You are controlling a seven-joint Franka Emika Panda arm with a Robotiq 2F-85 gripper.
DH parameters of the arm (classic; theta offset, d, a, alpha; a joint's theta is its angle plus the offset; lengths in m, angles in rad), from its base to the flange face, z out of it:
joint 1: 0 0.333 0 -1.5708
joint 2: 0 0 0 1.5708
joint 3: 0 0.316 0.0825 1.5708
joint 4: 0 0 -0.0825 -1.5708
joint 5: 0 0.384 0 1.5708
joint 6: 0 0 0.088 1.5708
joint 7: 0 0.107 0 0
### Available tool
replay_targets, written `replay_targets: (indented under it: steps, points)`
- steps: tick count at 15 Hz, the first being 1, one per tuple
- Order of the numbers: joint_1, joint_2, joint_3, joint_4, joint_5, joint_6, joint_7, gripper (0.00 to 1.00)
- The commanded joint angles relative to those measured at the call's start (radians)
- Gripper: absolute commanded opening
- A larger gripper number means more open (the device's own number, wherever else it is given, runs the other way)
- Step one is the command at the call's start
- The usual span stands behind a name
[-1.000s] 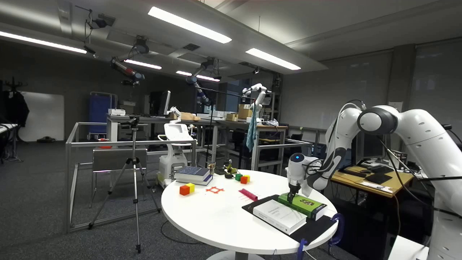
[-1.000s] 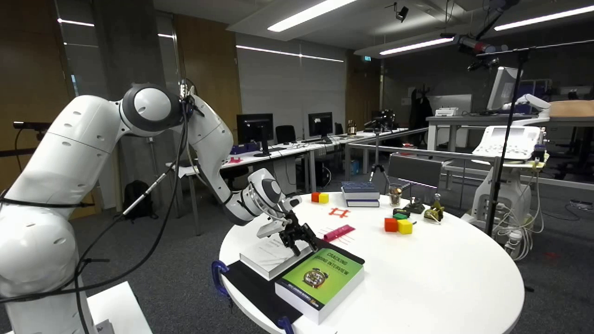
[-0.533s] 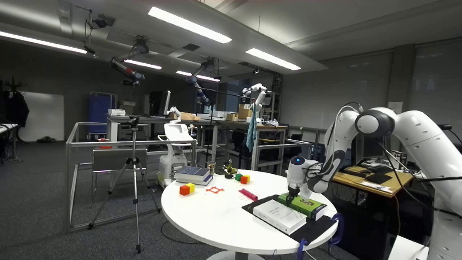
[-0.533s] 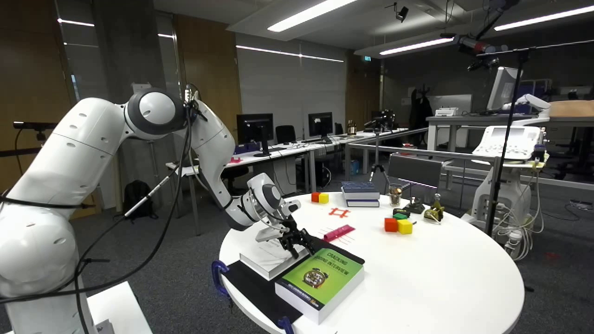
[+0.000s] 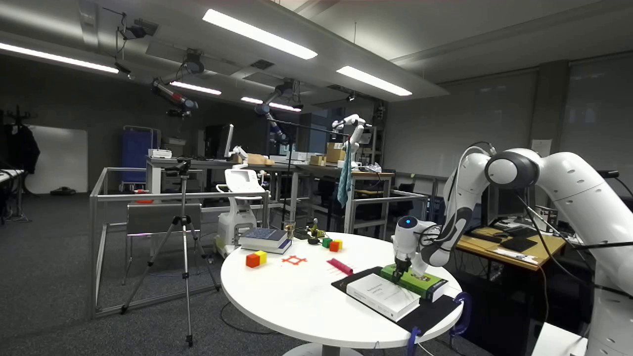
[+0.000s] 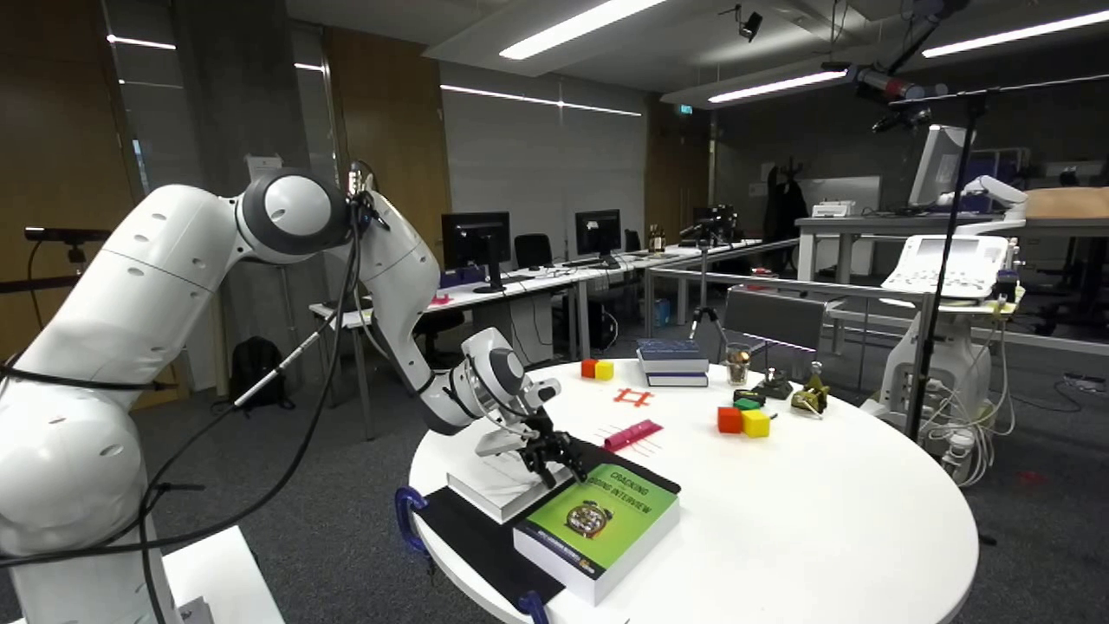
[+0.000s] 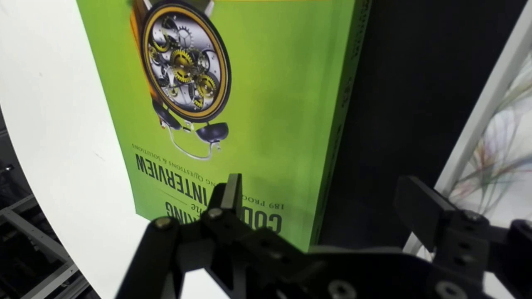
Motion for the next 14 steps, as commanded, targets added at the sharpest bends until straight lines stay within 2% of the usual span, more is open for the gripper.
replay_targets:
  steps: [1, 14]
  points:
    - [-0.014, 0.004, 0.027, 0.004, 0.022, 0.021, -0.017, 1.00]
    - [-0.021, 0.021, 0.091, 0.031, 0.030, 0.005, -0.035, 1.00]
